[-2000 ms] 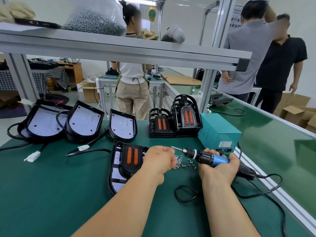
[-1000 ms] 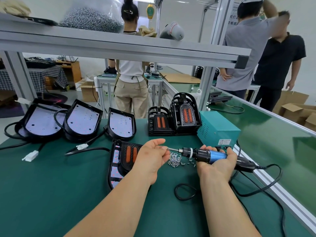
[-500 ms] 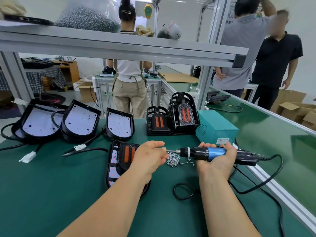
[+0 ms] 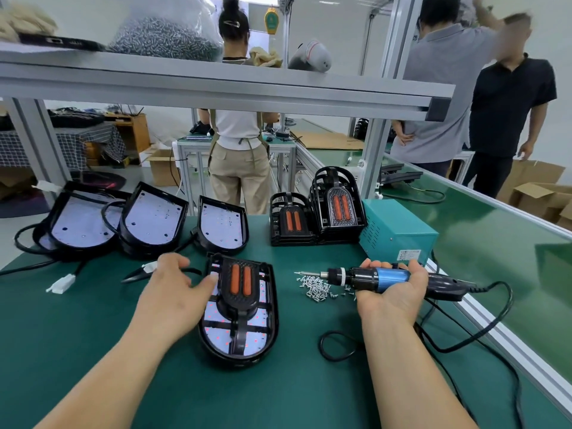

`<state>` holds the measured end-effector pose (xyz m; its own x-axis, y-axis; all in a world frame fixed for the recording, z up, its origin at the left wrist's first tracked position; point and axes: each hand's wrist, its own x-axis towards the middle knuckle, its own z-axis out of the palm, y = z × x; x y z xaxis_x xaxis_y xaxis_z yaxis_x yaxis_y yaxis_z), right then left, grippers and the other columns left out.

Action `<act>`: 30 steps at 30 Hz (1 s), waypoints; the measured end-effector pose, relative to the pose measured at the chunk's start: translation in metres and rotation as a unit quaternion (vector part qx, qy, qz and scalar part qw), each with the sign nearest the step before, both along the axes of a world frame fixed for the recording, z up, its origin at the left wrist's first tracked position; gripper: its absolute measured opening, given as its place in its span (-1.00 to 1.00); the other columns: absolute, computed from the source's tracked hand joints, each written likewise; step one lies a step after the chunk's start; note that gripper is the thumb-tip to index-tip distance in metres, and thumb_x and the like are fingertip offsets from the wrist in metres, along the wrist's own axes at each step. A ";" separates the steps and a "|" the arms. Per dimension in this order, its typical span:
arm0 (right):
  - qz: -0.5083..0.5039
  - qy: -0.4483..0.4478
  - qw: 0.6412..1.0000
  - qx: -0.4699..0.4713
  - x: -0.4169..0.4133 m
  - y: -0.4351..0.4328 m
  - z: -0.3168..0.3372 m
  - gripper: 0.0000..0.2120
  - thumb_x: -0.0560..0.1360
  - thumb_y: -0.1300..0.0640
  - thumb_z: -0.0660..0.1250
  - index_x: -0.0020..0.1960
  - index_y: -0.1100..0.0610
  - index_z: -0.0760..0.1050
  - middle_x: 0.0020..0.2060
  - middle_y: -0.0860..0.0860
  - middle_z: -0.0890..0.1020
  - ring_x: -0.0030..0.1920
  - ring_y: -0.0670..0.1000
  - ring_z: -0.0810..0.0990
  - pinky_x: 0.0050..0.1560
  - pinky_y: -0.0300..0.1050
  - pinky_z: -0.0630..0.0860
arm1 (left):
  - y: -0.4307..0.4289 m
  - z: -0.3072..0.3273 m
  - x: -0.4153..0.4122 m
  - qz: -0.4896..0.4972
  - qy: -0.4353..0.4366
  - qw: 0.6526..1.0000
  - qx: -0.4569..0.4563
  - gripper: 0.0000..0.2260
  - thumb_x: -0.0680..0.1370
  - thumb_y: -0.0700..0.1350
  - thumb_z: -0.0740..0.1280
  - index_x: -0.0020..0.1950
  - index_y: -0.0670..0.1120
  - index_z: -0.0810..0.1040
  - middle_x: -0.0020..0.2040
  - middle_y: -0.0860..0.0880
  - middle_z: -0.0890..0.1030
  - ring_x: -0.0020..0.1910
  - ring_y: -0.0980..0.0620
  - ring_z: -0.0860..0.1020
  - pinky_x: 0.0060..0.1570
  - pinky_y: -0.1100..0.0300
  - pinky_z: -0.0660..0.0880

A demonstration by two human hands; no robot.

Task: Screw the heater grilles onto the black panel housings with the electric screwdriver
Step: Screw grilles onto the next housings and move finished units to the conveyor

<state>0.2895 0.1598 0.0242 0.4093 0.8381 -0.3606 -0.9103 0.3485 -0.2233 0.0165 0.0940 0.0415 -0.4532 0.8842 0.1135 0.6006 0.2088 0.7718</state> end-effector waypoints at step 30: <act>0.109 -0.154 0.973 0.133 -0.076 -0.037 0.026 -0.86 0.51 0.11 0.33 -0.10 0.13 0.38 -0.45 0.03 0.43 -0.44 0.04 0.44 -0.17 -0.04 0.58 | -0.003 -0.044 0.016 -0.320 -0.482 0.815 0.026 -0.23 0.21 -0.43 0.24 0.36 0.07 0.43 0.19 -0.10 0.67 0.11 -0.05 0.66 -0.09 0.17 0.61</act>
